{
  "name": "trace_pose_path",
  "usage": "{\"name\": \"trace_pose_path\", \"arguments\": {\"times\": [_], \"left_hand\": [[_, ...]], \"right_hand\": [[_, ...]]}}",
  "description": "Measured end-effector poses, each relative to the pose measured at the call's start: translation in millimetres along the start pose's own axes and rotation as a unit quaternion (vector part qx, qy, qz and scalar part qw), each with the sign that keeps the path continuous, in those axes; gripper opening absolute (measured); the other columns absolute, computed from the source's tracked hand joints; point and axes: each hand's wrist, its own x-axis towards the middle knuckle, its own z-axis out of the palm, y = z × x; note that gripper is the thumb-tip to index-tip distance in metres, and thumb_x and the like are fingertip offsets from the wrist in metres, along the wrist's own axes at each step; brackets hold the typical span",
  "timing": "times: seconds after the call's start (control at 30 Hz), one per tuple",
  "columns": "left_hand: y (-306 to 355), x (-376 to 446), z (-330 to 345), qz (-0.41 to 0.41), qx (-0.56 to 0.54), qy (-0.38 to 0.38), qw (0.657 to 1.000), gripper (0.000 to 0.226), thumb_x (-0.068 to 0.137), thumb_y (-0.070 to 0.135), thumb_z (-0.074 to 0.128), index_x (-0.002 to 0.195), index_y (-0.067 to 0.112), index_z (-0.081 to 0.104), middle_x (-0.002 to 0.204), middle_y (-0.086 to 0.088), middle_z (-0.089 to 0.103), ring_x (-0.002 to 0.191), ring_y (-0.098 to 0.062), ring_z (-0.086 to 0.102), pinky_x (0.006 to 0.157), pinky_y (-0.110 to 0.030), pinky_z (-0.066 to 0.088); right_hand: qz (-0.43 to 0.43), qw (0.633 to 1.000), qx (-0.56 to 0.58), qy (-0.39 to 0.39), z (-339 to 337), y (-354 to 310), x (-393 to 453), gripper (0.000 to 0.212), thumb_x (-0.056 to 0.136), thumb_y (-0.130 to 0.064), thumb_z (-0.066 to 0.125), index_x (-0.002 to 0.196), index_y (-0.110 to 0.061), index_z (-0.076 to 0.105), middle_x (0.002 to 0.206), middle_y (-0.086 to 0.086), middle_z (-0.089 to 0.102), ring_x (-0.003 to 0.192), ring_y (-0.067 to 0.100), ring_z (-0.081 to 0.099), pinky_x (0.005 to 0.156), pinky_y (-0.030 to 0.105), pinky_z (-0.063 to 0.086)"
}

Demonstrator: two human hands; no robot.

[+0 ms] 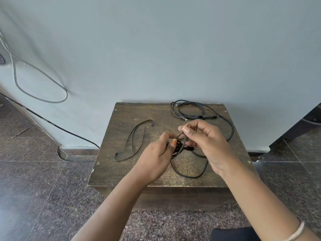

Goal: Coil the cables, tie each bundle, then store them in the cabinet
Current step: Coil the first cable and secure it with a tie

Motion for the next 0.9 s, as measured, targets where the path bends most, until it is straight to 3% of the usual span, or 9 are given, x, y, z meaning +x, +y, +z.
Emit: {"name": "trace_pose_path", "arguments": {"times": [0.1,0.2,0.3,0.4,0.5,0.63,0.77,0.83,0.9], "left_hand": [[-1,0,-1,-0.009,0.028,-0.049,0.998,0.028,0.102,0.029,0.036,0.093,0.012,0.056,0.072,0.001,0.061,0.067,-0.018,0.055,0.064,-0.036,0.043],[1,-2,0,-0.010,0.047,-0.081,0.996,0.036,0.102,0.030,0.032,0.091,0.005,0.057,0.076,-0.008,0.063,0.073,-0.026,0.057,0.072,-0.044,0.044],[6,-2,-1,-0.001,0.023,-0.083,0.996,0.039,0.103,0.030,0.032,0.087,0.002,0.055,0.068,-0.008,0.056,0.066,-0.026,0.052,0.069,-0.046,0.043],[9,-3,0,-0.003,-0.001,-0.099,0.995,0.041,0.103,0.029,0.032,0.085,-0.002,0.052,0.064,-0.002,0.047,0.060,-0.021,0.044,0.064,-0.041,0.039],[7,-6,4,-0.008,-0.014,-0.144,0.990,0.043,0.103,0.030,0.030,0.086,-0.004,0.051,0.062,0.003,0.044,0.054,-0.011,0.040,0.056,-0.030,0.035],[9,-8,11,-0.044,-0.136,-0.177,0.974,0.049,0.102,0.033,0.031,0.097,-0.012,0.049,0.059,0.006,0.033,0.052,-0.009,0.030,0.049,-0.024,0.027],[10,-2,12,-0.052,-0.208,-0.189,0.958,0.047,0.100,0.035,0.039,0.094,-0.011,0.049,0.059,0.006,0.031,0.050,-0.008,0.027,0.046,-0.022,0.024],[9,-4,15,-0.025,-0.173,-0.162,0.971,0.031,0.097,0.034,0.048,0.085,0.006,0.057,0.057,0.011,0.039,0.050,-0.006,0.033,0.047,-0.019,0.028],[5,-5,18,-0.026,-0.147,-0.140,0.979,0.023,0.095,0.033,0.054,0.084,0.014,0.060,0.063,0.008,0.052,0.052,-0.005,0.042,0.051,-0.018,0.034]], "right_hand": [[-0.034,0.997,-0.042,0.061,-1,2,1,0.009,0.085,-0.013,0.069,0.079,-0.019,0.069,0.091,0.010,0.073,0.084,0.013,0.066,0.072,0.025,0.053],[-0.039,0.991,-0.069,0.109,1,6,3,0.015,0.084,-0.006,0.068,0.076,-0.018,0.066,0.090,0.015,0.071,0.087,0.022,0.066,0.081,0.031,0.054],[-0.025,0.989,-0.029,0.143,5,8,3,0.021,0.085,0.001,0.065,0.073,-0.017,0.063,0.082,0.005,0.071,0.080,0.004,0.066,0.073,0.016,0.052],[-0.004,0.986,0.014,0.164,6,6,4,0.024,0.085,0.006,0.061,0.073,-0.015,0.062,0.079,-0.003,0.069,0.076,-0.001,0.065,0.069,0.013,0.049],[0.033,0.968,0.098,0.230,-9,1,10,0.031,0.083,0.011,0.055,0.069,-0.017,0.061,0.077,-0.002,0.067,0.076,0.009,0.062,0.077,0.024,0.049],[0.070,0.937,0.176,0.293,-23,-1,14,0.031,0.087,0.006,0.054,0.068,-0.018,0.060,0.073,-0.005,0.066,0.069,0.008,0.059,0.071,0.021,0.046],[0.119,0.906,0.283,0.292,-24,5,15,0.022,0.095,-0.005,0.051,0.078,-0.015,0.060,0.070,-0.004,0.069,0.070,0.009,0.068,0.067,0.023,0.052],[0.129,0.894,0.342,0.257,-23,7,14,0.019,0.098,-0.007,0.045,0.084,-0.014,0.056,0.068,-0.001,0.071,0.070,0.014,0.072,0.064,0.026,0.055],[0.114,0.905,0.359,0.197,-21,8,12,0.017,0.098,-0.011,0.045,0.085,-0.016,0.055,0.069,0.000,0.070,0.070,0.016,0.071,0.064,0.027,0.056]]}}
